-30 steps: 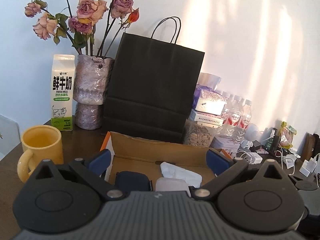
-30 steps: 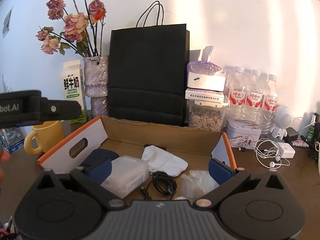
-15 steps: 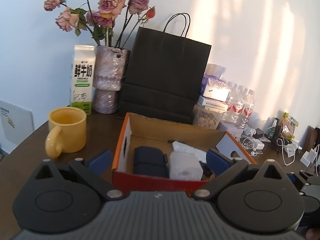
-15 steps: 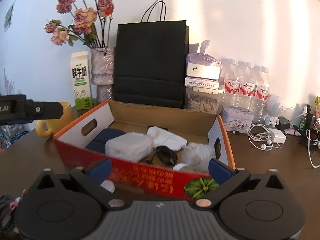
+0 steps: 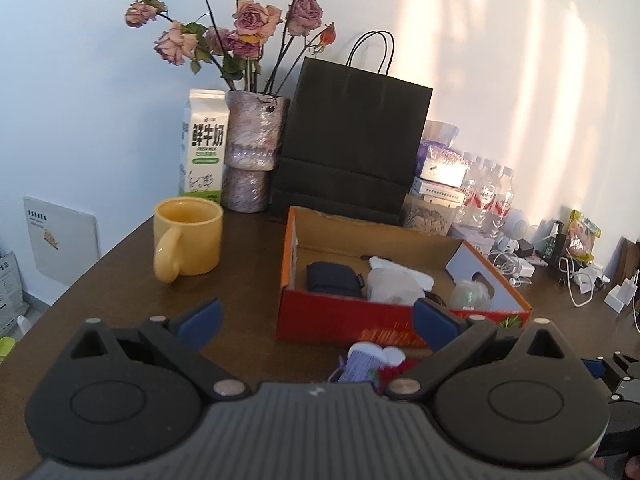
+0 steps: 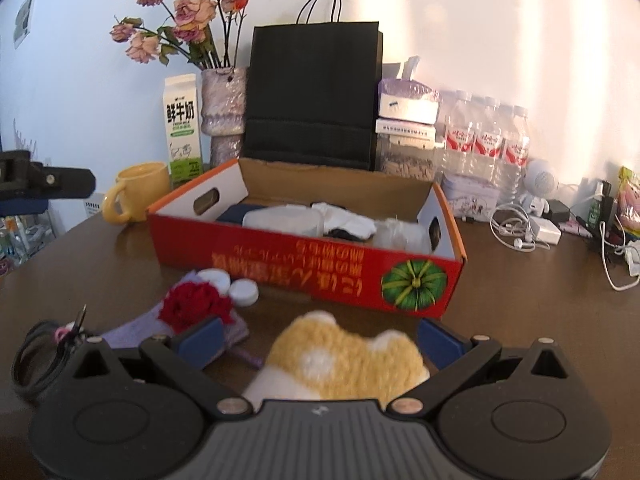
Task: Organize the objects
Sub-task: 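Move both tools back to the loose items, right gripper toward the plush toy, then grasp the yellow-white plush toy with the right gripper and lift it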
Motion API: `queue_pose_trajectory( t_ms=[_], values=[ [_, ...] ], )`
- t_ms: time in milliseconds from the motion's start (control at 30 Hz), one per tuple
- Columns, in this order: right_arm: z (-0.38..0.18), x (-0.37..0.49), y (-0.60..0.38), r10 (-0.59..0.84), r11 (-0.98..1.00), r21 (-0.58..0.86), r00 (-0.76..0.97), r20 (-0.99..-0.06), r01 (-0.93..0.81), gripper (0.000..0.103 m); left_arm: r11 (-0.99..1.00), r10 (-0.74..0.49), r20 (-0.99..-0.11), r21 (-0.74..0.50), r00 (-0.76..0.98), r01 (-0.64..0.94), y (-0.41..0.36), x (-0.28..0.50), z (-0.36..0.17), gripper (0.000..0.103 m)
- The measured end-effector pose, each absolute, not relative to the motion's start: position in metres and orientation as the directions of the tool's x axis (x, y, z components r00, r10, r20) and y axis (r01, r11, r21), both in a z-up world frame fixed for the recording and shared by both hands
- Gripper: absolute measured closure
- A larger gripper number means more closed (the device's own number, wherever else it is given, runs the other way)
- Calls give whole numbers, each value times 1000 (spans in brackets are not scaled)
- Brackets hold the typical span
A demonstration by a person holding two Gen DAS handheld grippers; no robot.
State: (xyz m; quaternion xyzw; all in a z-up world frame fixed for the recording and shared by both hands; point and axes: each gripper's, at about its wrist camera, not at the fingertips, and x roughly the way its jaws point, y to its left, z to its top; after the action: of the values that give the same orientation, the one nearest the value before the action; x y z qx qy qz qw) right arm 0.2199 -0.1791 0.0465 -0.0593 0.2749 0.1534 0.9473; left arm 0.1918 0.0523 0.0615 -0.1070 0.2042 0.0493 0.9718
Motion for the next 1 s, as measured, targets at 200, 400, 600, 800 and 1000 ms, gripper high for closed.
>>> queue_pose_trajectory(
  t_ms=[200,400,600,800,1000],
  values=[
    [39,201,-182,262,945,-20,789,-556,-328,0,971,60,-426,-186,903,-152,57,173,54,0],
    [32,189,-184,265,945,-4,775,-573,-326,0,972,60,-447,-178,893,-155,59,158,45,0],
    [29,186,-183,269,946,13,766,-584,-323,0,971,56,-469,-180,882,-157,61,150,38,0],
    [26,188,-182,297,939,47,740,-604,-339,0,967,63,-471,-188,880,-170,65,146,36,0],
    [17,203,-181,321,939,121,697,-641,-322,0,969,56,-477,-187,877,-164,62,146,35,0]
  ],
)
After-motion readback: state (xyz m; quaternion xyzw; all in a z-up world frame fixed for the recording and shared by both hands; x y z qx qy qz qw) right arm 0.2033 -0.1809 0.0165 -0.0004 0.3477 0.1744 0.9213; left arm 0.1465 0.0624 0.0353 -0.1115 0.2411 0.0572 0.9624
